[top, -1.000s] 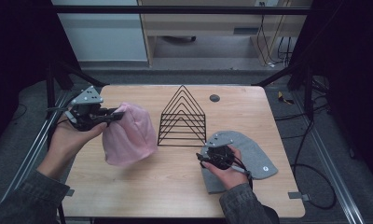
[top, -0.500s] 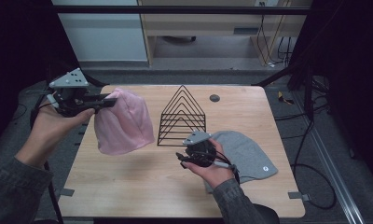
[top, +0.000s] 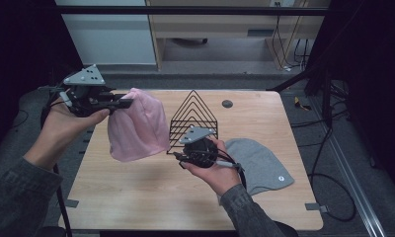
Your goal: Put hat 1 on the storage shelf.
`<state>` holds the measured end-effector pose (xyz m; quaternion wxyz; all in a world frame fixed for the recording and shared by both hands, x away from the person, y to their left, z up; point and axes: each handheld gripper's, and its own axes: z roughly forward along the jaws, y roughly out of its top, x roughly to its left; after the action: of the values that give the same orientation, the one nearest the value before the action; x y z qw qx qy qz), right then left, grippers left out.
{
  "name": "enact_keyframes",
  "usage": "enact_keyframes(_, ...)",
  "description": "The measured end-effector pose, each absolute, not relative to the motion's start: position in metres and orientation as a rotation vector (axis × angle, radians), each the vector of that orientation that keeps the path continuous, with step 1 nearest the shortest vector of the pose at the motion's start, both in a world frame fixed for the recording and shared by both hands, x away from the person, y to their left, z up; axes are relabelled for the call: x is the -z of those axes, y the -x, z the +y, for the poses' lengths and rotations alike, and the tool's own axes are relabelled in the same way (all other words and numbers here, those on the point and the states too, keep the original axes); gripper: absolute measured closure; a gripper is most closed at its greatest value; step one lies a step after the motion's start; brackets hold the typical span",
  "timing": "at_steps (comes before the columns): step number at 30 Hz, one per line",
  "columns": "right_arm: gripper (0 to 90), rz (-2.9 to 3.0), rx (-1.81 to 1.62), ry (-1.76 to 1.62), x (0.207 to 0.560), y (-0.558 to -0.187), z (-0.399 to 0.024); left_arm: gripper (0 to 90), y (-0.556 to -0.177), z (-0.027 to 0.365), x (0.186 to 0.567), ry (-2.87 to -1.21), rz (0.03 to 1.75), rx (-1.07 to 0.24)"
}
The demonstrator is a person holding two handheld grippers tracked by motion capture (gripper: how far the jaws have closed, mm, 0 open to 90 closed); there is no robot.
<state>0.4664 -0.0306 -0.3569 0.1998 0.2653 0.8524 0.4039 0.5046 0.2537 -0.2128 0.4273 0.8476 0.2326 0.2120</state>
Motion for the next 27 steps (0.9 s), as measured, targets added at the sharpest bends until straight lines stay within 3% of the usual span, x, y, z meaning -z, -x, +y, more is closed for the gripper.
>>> enact_keyframes(7, 42.3, 2.388, -1.147, -0.742, 0.356, -0.474, -0.027, 79.0, -0.505, 0.245, 0.207, -2.119, 0.555, -0.513)
enact_keyframes(22, 42.7, 2.406, -1.203, -0.771, 0.352, -0.468, -0.006, 78.9, -0.487, 0.255, 0.199, -2.073, 0.539, -0.488)
enact_keyframes(23, 44.7, 2.414, -1.204, -0.765, 0.351, -0.470, -0.005, 78.9, -0.487, 0.255, 0.198, -2.076, 0.536, -0.486)
enact_keyframes(25, 60.5, 2.452, -1.191, -0.743, 0.350, -0.473, 0.000, 78.9, -0.488, 0.255, 0.196, -2.074, 0.542, -0.490)
enact_keyframes(27, 65.3, 2.449, -1.200, -0.737, 0.349, -0.474, 0.000, 78.8, -0.489, 0.256, 0.196, -2.071, 0.548, -0.495)
